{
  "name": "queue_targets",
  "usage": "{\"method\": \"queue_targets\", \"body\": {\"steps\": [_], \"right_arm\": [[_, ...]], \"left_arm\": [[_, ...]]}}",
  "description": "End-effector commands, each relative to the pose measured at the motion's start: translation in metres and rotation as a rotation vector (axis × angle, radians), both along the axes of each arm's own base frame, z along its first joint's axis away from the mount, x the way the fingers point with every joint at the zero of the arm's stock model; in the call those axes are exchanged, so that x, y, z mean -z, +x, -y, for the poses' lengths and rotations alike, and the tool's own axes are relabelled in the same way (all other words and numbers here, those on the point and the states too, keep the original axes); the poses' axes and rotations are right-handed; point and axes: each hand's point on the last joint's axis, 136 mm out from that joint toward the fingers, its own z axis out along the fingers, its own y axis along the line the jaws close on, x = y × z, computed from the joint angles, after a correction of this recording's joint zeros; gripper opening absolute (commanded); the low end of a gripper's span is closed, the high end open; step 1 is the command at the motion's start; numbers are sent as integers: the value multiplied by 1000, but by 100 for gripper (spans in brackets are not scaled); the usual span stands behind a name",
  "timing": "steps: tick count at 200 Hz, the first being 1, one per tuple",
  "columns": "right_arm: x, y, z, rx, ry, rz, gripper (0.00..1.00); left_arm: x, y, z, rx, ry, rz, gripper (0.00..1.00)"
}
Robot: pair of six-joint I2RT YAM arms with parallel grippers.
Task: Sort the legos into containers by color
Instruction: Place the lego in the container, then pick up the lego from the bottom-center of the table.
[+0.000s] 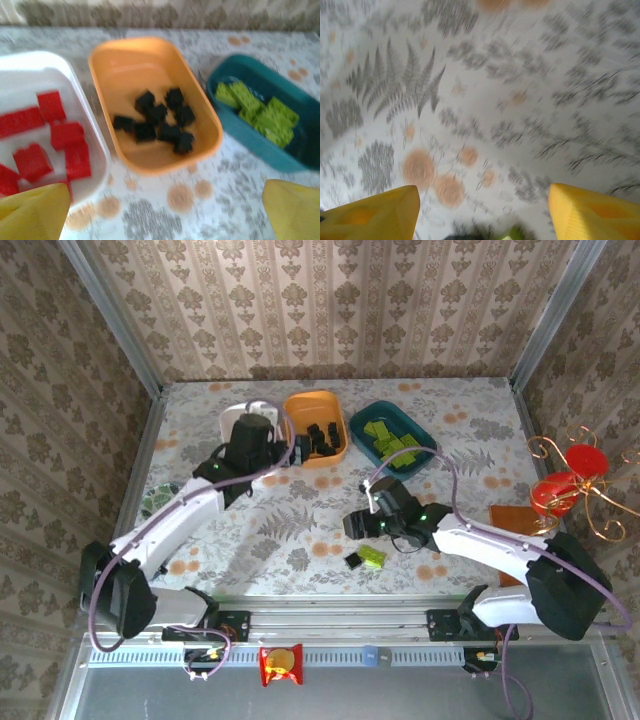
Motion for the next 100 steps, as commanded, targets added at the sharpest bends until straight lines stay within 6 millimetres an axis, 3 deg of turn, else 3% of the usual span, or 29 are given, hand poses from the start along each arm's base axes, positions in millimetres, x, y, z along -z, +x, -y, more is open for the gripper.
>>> {"method": "queue_targets", "body": {"steps": [1,34,63,82,100], "right_arm": [[12,-24,-8,-120,-101,-46,67],[24,-68,-13,-226,-126,-132,65],[36,-104,-10,-296,-200,-189,62],[43,-111,-3,-291,-265,-205,62],[49,-104,5,-256,-326,-194,62]], "left_arm": [[14,-22,-16,-42,2,-29,100],[19,-51,-39,-56,0,-41,100],[21,-60,-44,-62,-10,-46,100],[23,-61,-43,-60,-18,-50,100],[23,-60,-41,-55,-20,-51,100]]}}
